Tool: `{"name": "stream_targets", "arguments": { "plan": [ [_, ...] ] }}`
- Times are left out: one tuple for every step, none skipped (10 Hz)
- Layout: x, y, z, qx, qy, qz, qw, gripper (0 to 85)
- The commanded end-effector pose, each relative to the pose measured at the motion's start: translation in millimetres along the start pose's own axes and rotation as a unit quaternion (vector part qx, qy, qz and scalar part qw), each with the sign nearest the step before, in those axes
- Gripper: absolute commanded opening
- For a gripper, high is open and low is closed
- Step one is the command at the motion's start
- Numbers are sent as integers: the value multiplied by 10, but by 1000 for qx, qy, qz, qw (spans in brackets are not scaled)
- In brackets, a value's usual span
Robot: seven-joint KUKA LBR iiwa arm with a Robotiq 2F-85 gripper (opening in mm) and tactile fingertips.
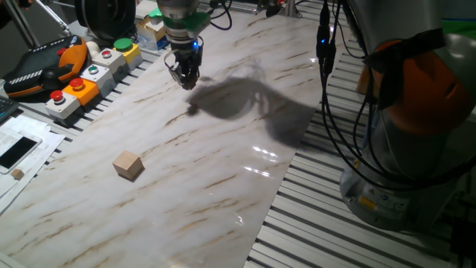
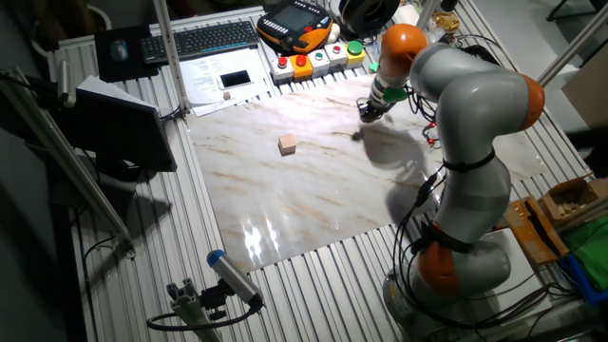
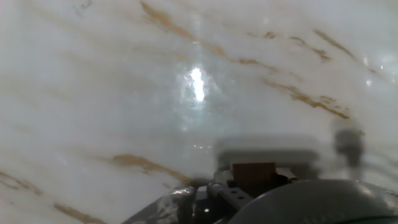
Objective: Pick up the small block on the left and move it to the right
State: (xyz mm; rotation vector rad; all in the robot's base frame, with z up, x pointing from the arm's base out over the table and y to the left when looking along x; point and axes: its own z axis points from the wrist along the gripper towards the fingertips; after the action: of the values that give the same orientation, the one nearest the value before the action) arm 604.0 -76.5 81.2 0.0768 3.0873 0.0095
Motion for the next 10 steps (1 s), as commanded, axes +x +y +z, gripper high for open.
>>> {"name": "stream_targets", "arguments": {
  "plan": [
    [42, 61, 26, 0, -3, 5, 1000, 7],
    [89, 122, 50, 4, -3, 8, 1000, 7],
    [101, 129, 48, 8, -3, 10, 1000, 7],
    [101, 129, 48, 16, -5, 10, 1000, 7],
    [101, 129, 48, 22, -8, -4, 1000, 7],
    [101, 129, 48, 14, -6, -12, 1000, 7],
    [101, 129, 48, 18, -1, -7, 1000, 7],
    [101, 129, 48, 37, 0, 13, 999, 7],
    [101, 129, 48, 46, -2, 39, 998, 7],
    [101, 129, 48, 46, -1, 61, 997, 7]
  ]
}}
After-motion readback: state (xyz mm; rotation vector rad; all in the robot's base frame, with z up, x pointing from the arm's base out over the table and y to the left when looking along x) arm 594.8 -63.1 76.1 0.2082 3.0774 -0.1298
